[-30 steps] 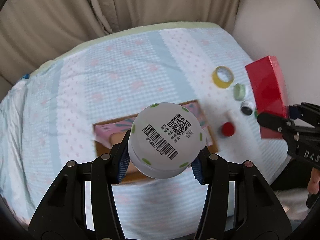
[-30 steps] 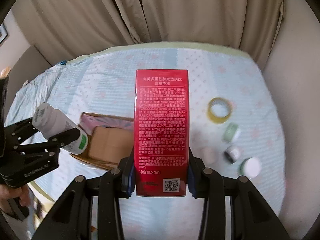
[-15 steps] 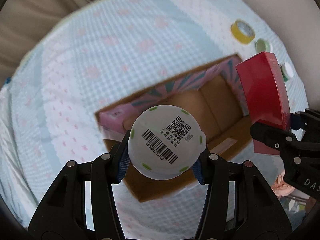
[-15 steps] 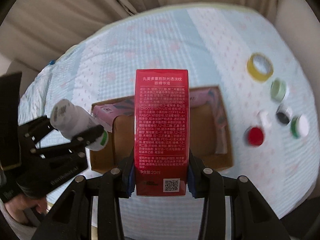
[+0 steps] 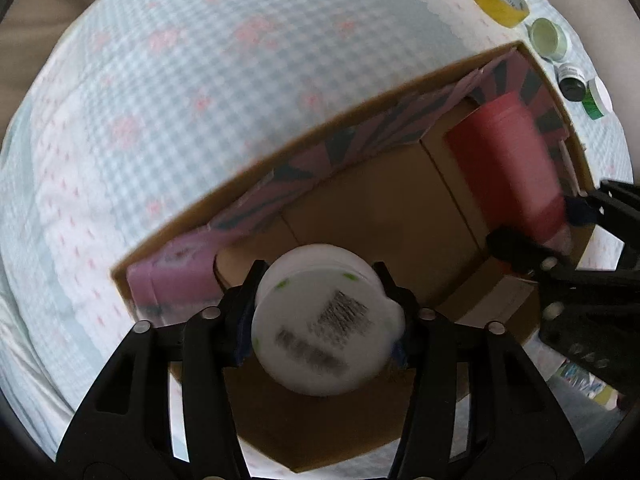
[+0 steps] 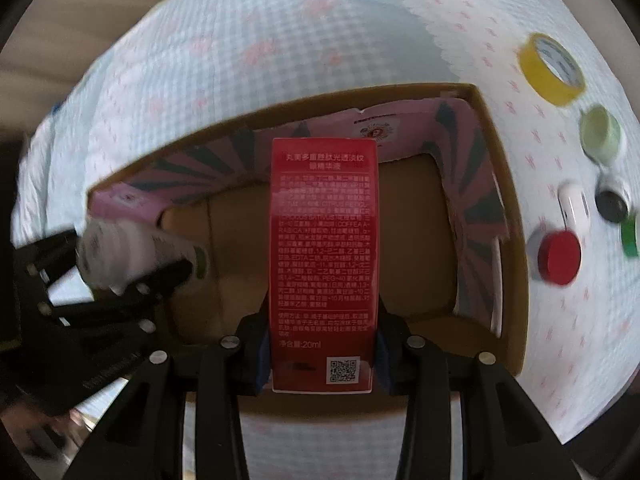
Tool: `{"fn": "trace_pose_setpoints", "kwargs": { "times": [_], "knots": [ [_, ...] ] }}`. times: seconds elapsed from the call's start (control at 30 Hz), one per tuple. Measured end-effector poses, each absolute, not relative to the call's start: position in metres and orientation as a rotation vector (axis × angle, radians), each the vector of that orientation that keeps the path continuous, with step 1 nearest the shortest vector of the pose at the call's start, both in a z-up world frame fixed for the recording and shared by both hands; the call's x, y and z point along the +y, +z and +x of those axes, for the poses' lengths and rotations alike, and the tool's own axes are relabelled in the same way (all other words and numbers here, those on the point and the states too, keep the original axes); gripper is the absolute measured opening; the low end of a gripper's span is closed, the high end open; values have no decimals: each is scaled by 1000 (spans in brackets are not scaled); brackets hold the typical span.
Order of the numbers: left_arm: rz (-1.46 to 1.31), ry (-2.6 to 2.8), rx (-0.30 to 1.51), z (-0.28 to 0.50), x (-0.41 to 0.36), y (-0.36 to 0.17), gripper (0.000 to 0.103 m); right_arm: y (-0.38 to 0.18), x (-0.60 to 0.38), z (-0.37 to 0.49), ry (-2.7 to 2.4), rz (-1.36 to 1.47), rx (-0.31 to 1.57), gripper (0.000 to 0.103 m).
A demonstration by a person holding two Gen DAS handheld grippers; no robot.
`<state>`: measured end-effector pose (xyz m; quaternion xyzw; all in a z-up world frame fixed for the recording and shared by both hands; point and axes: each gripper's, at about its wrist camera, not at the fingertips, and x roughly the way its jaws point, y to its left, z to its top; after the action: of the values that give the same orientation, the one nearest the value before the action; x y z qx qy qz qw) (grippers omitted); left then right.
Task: Organize rigid objects
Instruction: 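Carry bottle and red box into the cardboard box and release both, then grasp the red lid with left tool while right tool grasps the white-lidded jar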
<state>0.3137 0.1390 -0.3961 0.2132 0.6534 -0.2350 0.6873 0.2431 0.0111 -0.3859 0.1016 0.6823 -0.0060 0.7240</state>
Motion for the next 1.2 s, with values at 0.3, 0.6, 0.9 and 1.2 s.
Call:
{"fn": "trace_pose_setpoints", "kwargs": {
  "times": [0.3, 0.6, 0.9, 1.2],
  "knots": [
    [418, -526, 1438, 322, 149, -383, 103, -388, 4, 231, 67, 39, 1400, 103],
    [368, -491, 1411, 301, 157, -360, 103, -373, 4, 232, 76, 22, 1394, 103],
    [331, -446, 1324, 265, 173, -308, 103, -324, 7, 211, 83, 14, 1349, 103],
    [282, -345, 1168, 214, 176, -228, 103, -242, 1, 170, 36, 40, 1254, 103]
  ]
}}
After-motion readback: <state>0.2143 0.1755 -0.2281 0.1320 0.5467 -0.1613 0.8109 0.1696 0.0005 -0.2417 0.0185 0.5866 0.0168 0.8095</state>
